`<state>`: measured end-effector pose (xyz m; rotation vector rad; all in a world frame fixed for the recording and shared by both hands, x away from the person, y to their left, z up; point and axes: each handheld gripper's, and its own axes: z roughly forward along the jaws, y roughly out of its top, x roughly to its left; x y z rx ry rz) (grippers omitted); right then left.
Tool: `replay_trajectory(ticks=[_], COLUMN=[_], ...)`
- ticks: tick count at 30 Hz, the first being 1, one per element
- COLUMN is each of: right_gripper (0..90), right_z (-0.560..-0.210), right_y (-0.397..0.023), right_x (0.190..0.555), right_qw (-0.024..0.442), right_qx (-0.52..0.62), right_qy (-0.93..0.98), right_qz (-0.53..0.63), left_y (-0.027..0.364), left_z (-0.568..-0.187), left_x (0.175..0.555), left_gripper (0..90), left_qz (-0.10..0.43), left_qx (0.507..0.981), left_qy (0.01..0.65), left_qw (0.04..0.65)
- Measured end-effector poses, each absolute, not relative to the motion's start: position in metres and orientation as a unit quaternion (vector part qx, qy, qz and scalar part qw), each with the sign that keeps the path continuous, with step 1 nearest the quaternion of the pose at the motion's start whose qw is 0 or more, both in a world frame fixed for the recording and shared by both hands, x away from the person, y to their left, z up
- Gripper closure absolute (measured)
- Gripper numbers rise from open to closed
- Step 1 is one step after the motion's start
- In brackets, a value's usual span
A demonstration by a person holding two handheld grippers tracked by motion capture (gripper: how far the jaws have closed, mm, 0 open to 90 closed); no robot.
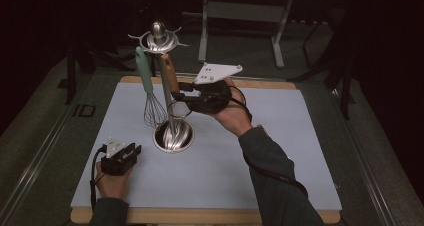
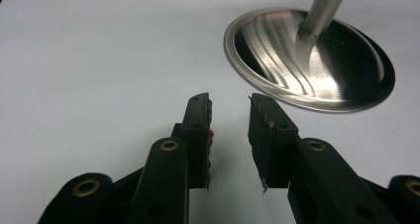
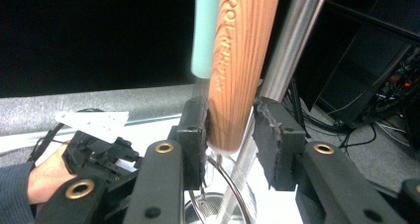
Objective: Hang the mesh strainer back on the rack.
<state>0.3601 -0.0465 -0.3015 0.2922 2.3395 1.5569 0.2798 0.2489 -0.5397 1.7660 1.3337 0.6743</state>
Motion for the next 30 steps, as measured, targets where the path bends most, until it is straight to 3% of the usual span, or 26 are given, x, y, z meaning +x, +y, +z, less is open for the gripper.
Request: replay_trajectory(ticks=[30], right_gripper=[57.0], right_z=[-0.318], right_y=[-0.074], right_x=[0.349], right_qw=[0.177], right_qx=[0.097], right_qy=[0.864], right_qz=[0.462], left_y=[0.249], left_z=[-0.540], left_x=[0.280], left_gripper=[70.2], left_qz=[0.265], left_qx=[0.697], left_qy=[0.530], left_qw=[0.404])
